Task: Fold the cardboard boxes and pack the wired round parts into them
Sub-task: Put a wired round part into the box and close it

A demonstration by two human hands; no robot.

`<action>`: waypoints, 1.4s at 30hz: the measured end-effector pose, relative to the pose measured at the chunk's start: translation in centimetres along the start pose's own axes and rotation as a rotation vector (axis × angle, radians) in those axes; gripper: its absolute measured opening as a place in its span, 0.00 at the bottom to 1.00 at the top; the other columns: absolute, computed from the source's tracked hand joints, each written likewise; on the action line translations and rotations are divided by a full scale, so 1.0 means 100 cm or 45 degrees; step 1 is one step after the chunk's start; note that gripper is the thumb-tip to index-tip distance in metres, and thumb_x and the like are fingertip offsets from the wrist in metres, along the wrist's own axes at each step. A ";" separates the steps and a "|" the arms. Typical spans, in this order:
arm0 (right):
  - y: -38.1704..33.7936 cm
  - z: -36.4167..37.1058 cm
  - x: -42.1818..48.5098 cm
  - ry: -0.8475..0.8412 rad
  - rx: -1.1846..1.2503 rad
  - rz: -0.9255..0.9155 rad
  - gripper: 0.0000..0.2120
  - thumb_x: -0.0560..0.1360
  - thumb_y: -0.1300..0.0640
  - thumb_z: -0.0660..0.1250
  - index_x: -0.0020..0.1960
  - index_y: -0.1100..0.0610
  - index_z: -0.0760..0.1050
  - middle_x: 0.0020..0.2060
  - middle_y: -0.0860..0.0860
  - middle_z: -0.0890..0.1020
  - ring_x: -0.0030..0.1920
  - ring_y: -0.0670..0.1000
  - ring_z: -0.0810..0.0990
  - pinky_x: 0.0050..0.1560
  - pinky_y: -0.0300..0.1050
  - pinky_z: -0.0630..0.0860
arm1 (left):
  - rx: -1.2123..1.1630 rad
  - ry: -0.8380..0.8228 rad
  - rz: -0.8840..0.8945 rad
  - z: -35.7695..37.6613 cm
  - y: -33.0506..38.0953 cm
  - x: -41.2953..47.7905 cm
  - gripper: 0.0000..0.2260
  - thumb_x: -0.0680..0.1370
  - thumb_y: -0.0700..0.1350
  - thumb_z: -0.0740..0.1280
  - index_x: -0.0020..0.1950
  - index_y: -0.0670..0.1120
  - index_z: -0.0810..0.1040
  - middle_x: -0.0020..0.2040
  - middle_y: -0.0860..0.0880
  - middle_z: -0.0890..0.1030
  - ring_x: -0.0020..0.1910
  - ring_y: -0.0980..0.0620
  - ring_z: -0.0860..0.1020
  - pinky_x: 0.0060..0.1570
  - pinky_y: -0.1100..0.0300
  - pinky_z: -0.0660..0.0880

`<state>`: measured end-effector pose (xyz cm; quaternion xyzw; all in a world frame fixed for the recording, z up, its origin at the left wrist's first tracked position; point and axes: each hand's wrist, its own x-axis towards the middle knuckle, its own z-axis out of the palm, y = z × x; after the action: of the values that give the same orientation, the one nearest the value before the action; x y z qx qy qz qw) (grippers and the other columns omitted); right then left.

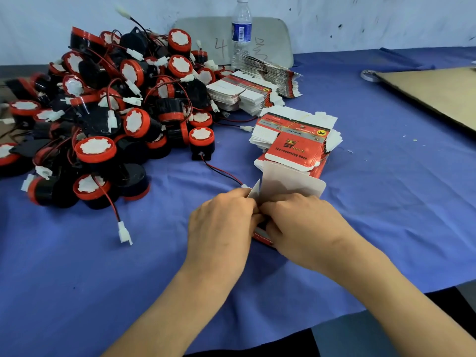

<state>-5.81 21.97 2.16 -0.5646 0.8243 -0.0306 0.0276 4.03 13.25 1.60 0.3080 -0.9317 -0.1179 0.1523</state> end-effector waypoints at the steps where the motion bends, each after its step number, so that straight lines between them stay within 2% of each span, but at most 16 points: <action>1: 0.002 -0.002 0.000 -0.006 0.063 -0.003 0.13 0.79 0.54 0.55 0.55 0.53 0.77 0.54 0.48 0.80 0.53 0.55 0.77 0.44 0.46 0.74 | -0.003 -0.021 0.010 0.000 -0.001 0.001 0.09 0.80 0.53 0.62 0.54 0.53 0.79 0.54 0.55 0.79 0.52 0.49 0.76 0.39 0.58 0.68; 4: 0.006 -0.007 0.000 -0.001 0.139 0.009 0.12 0.79 0.51 0.58 0.53 0.52 0.78 0.51 0.48 0.80 0.52 0.54 0.77 0.48 0.48 0.76 | -0.150 -0.173 0.079 0.002 -0.009 0.003 0.09 0.80 0.49 0.62 0.51 0.51 0.82 0.59 0.57 0.78 0.54 0.48 0.77 0.44 0.55 0.73; 7: 0.006 -0.006 0.000 0.002 0.195 0.039 0.11 0.78 0.51 0.60 0.55 0.50 0.79 0.50 0.48 0.81 0.52 0.54 0.77 0.49 0.49 0.77 | -0.346 -0.213 0.146 0.001 -0.019 0.002 0.10 0.79 0.43 0.64 0.52 0.54 0.84 0.70 0.61 0.72 0.56 0.51 0.76 0.47 0.64 0.70; 8: 0.006 -0.006 0.000 0.015 0.201 0.049 0.11 0.78 0.51 0.61 0.55 0.49 0.79 0.49 0.48 0.81 0.52 0.54 0.77 0.48 0.49 0.77 | -0.370 -0.209 0.178 0.000 -0.021 0.001 0.11 0.79 0.42 0.64 0.53 0.53 0.85 0.69 0.60 0.73 0.56 0.51 0.77 0.47 0.64 0.70; 11: 0.006 -0.004 0.001 0.064 0.167 0.082 0.11 0.78 0.50 0.60 0.55 0.45 0.80 0.49 0.46 0.81 0.51 0.53 0.77 0.41 0.44 0.73 | -0.375 -0.220 0.247 0.002 -0.022 0.002 0.11 0.79 0.39 0.64 0.54 0.49 0.85 0.60 0.54 0.80 0.55 0.49 0.78 0.50 0.54 0.74; 13: 0.003 -0.003 0.002 0.071 0.120 0.085 0.12 0.78 0.48 0.59 0.55 0.44 0.79 0.48 0.46 0.82 0.50 0.53 0.78 0.37 0.41 0.68 | -0.347 -0.224 0.225 0.003 -0.023 0.005 0.11 0.80 0.40 0.63 0.55 0.49 0.84 0.54 0.52 0.80 0.52 0.50 0.77 0.48 0.56 0.72; 17: -0.001 -0.003 0.006 0.126 0.162 0.126 0.07 0.78 0.50 0.61 0.53 0.48 0.76 0.49 0.47 0.81 0.50 0.54 0.78 0.38 0.43 0.70 | -0.450 -0.104 0.195 0.010 -0.023 0.001 0.11 0.79 0.38 0.64 0.56 0.49 0.82 0.45 0.48 0.80 0.45 0.47 0.77 0.46 0.52 0.74; 18: -0.001 -0.004 0.007 0.129 0.176 0.143 0.07 0.77 0.52 0.62 0.53 0.49 0.76 0.49 0.48 0.81 0.50 0.54 0.78 0.40 0.44 0.73 | -0.502 -0.059 0.184 0.012 -0.022 -0.002 0.11 0.79 0.37 0.64 0.55 0.49 0.82 0.43 0.48 0.80 0.43 0.48 0.78 0.45 0.53 0.74; 20: -0.001 -0.006 0.008 0.109 0.197 0.162 0.08 0.76 0.55 0.63 0.53 0.50 0.77 0.48 0.49 0.82 0.50 0.54 0.79 0.44 0.47 0.77 | -0.612 0.024 0.165 0.016 -0.021 -0.006 0.14 0.77 0.34 0.66 0.54 0.52 0.81 0.42 0.54 0.81 0.42 0.55 0.79 0.44 0.62 0.75; 23: -0.002 -0.010 0.011 0.075 0.274 0.179 0.08 0.74 0.57 0.64 0.50 0.47 0.79 0.46 0.48 0.82 0.50 0.53 0.79 0.47 0.49 0.78 | -0.685 0.059 0.104 0.020 -0.020 -0.009 0.19 0.77 0.36 0.68 0.49 0.62 0.69 0.39 0.67 0.78 0.39 0.68 0.77 0.36 0.74 0.71; 26: -0.002 -0.014 0.015 0.013 0.323 0.210 0.05 0.73 0.54 0.68 0.41 0.44 0.76 0.42 0.47 0.81 0.50 0.54 0.78 0.45 0.48 0.77 | -0.777 0.069 -0.008 0.026 -0.022 -0.008 0.22 0.77 0.39 0.69 0.46 0.65 0.62 0.41 0.61 0.81 0.37 0.65 0.79 0.33 0.74 0.69; 29: -0.001 -0.017 0.017 -0.021 0.299 0.214 0.07 0.72 0.52 0.69 0.38 0.42 0.73 0.41 0.46 0.80 0.49 0.53 0.78 0.41 0.45 0.75 | -0.884 0.086 -0.035 0.027 -0.021 -0.008 0.21 0.77 0.37 0.68 0.47 0.61 0.64 0.42 0.58 0.81 0.36 0.63 0.80 0.33 0.76 0.69; 31: -0.002 -0.018 0.019 -0.027 0.267 0.208 0.04 0.74 0.53 0.68 0.43 0.43 0.78 0.42 0.47 0.80 0.49 0.53 0.79 0.40 0.44 0.74 | -0.989 0.077 -0.058 0.028 -0.019 -0.008 0.20 0.77 0.35 0.68 0.47 0.61 0.67 0.42 0.58 0.81 0.35 0.61 0.81 0.34 0.75 0.70; 35: -0.005 -0.016 0.024 -0.025 0.187 0.195 0.09 0.75 0.55 0.64 0.50 0.44 0.81 0.47 0.49 0.81 0.50 0.54 0.79 0.40 0.43 0.72 | -1.210 -0.015 -0.197 0.032 -0.017 -0.007 0.14 0.78 0.38 0.68 0.50 0.58 0.72 0.42 0.57 0.81 0.32 0.55 0.82 0.36 0.67 0.76; 38: -0.005 -0.014 0.022 0.021 0.166 0.167 0.11 0.75 0.57 0.63 0.51 0.45 0.81 0.48 0.51 0.81 0.50 0.55 0.78 0.41 0.44 0.74 | -1.308 -0.116 -0.313 0.035 -0.015 -0.005 0.09 0.79 0.39 0.66 0.49 0.54 0.75 0.40 0.57 0.82 0.32 0.52 0.82 0.33 0.63 0.76; 42: -0.004 -0.013 0.017 0.050 0.130 0.114 0.11 0.76 0.57 0.61 0.50 0.47 0.81 0.48 0.50 0.81 0.49 0.55 0.79 0.44 0.46 0.76 | -1.449 -0.213 -0.496 0.032 -0.014 0.000 0.06 0.78 0.38 0.66 0.48 0.49 0.77 0.38 0.52 0.82 0.30 0.52 0.81 0.30 0.63 0.76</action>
<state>-6.11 20.26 3.45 -0.5245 0.8464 -0.0823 0.0417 3.64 12.55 -1.79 0.3327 -0.6576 -0.6472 0.1948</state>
